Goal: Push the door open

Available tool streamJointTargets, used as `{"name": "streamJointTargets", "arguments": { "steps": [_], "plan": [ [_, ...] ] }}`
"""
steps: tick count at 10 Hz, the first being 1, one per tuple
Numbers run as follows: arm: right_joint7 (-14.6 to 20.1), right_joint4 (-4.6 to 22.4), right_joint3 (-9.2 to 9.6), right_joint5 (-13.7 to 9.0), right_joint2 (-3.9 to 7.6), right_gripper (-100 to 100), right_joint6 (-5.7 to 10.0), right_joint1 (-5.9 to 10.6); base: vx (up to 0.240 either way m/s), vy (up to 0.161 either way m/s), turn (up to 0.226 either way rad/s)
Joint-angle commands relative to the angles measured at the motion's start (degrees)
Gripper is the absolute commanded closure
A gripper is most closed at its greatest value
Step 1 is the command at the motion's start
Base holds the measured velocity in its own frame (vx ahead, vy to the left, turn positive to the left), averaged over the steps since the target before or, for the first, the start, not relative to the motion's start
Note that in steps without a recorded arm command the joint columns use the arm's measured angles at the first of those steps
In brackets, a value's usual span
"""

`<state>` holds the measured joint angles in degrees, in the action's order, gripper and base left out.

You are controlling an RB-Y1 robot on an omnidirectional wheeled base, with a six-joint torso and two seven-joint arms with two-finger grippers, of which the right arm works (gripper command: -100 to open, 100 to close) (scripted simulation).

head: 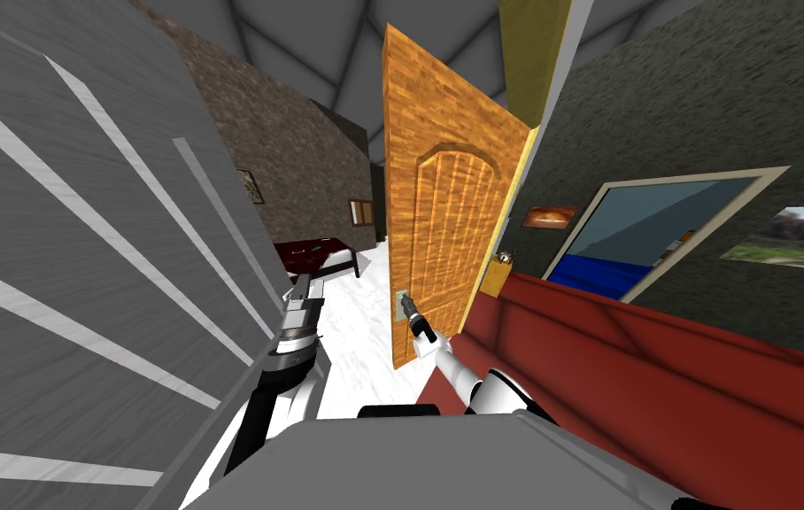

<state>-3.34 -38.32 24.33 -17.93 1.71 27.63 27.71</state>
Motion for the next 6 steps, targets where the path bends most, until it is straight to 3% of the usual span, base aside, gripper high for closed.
{"name": "streamJointTargets", "arguments": {
  "steps": [1, 6],
  "plan": [
    [-1.6, 0.1, -0.71, -1.5, 0.48, 100, 0.92, 0.76, 0.130, 0.040, 0.015],
    [-7.1, 0.0, -1.91, -6.8, 1.05, 100, 2.22, 0.61, 0.127, 0.043, 0.013]
  ]
}}
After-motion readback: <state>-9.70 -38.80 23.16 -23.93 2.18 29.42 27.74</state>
